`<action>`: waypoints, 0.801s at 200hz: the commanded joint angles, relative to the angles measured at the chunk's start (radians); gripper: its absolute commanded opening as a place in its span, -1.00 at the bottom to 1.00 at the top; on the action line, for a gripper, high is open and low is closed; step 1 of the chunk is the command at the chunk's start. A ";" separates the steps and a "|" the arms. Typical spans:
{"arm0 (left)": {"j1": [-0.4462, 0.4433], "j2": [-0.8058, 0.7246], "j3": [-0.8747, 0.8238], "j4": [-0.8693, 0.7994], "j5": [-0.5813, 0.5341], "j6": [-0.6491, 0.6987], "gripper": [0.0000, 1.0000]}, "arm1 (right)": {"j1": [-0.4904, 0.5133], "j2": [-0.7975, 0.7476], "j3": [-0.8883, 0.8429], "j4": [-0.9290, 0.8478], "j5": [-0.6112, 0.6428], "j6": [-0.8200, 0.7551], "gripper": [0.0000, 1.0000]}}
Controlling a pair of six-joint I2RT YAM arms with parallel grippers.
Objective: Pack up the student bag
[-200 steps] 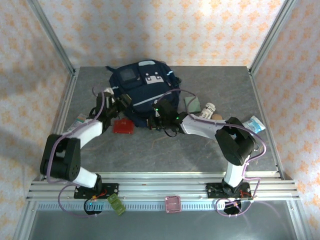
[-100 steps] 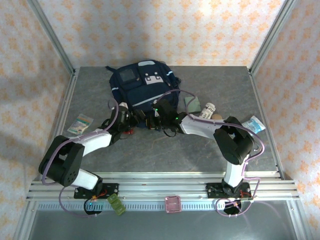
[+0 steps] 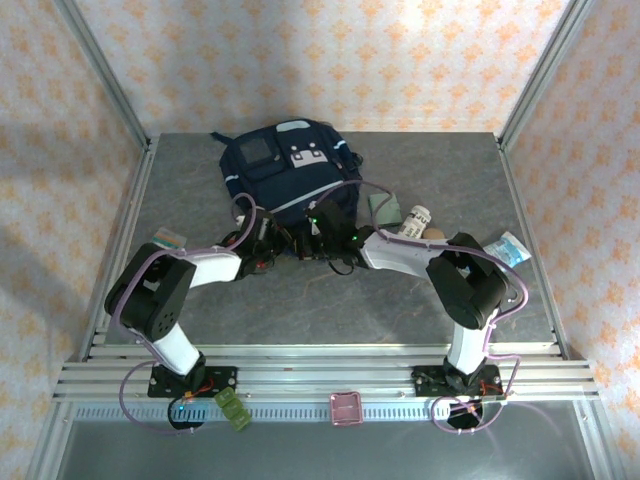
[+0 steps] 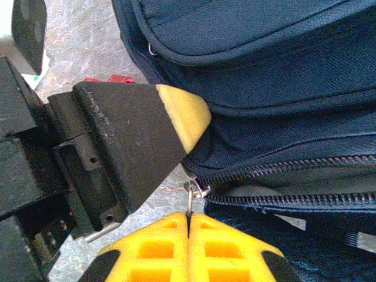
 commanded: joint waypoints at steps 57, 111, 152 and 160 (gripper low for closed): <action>0.073 -0.072 -0.023 0.075 0.031 0.057 -1.00 | -0.059 -0.044 -0.023 -0.198 0.223 -0.033 -1.00; 0.124 -0.122 -0.033 0.049 0.043 0.111 -1.00 | -0.156 -0.128 -0.058 -0.315 0.470 -0.036 -1.00; 0.177 -0.145 -0.031 0.029 0.052 0.143 -1.00 | -0.231 -0.130 -0.054 -0.303 0.512 -0.044 -1.00; 0.188 -0.152 -0.024 0.020 0.055 0.156 -1.00 | -0.229 -0.138 -0.057 -0.283 0.472 -0.047 -1.00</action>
